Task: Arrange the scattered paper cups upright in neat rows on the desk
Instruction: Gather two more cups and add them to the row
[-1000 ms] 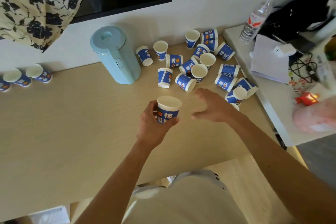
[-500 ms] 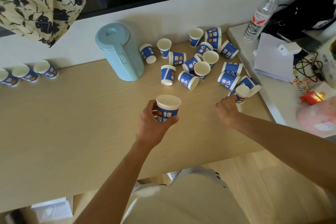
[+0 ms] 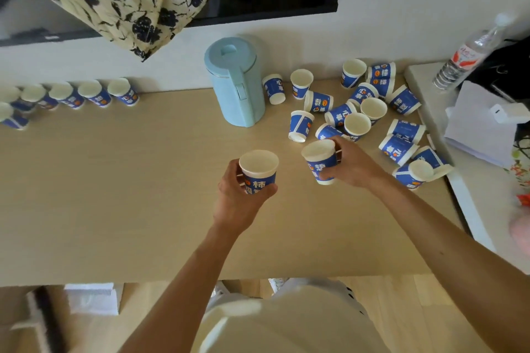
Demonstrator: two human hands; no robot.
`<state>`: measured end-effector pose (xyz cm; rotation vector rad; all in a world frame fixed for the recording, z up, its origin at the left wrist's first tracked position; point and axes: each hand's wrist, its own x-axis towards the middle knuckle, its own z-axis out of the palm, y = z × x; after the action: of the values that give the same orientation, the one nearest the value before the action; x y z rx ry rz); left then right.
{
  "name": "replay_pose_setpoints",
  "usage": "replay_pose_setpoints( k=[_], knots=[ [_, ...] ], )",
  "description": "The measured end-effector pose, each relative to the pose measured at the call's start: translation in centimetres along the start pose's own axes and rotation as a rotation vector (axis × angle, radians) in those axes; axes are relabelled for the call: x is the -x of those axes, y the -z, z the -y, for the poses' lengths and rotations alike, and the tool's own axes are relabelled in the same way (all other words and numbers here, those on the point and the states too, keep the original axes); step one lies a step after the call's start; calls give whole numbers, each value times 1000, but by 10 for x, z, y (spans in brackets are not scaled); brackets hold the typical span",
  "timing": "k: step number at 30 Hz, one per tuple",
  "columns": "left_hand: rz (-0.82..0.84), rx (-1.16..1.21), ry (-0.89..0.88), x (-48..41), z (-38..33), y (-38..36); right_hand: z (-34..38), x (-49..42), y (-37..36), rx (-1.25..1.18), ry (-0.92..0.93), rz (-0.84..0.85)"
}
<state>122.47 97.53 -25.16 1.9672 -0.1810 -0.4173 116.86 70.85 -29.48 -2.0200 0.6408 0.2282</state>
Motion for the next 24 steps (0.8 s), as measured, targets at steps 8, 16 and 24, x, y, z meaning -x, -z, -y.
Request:
replay_pose_setpoints(
  k=[8,16,24],
  knots=[
    [-245,72,25,-6,23,81,65,-14,-72,-393,205,27],
    [-437,149,47,-26,68,212,166,-24,-181,-385,282,166],
    [-490,194,123,-60,132,358,278,-59,-336,-342,285,198]
  ],
)
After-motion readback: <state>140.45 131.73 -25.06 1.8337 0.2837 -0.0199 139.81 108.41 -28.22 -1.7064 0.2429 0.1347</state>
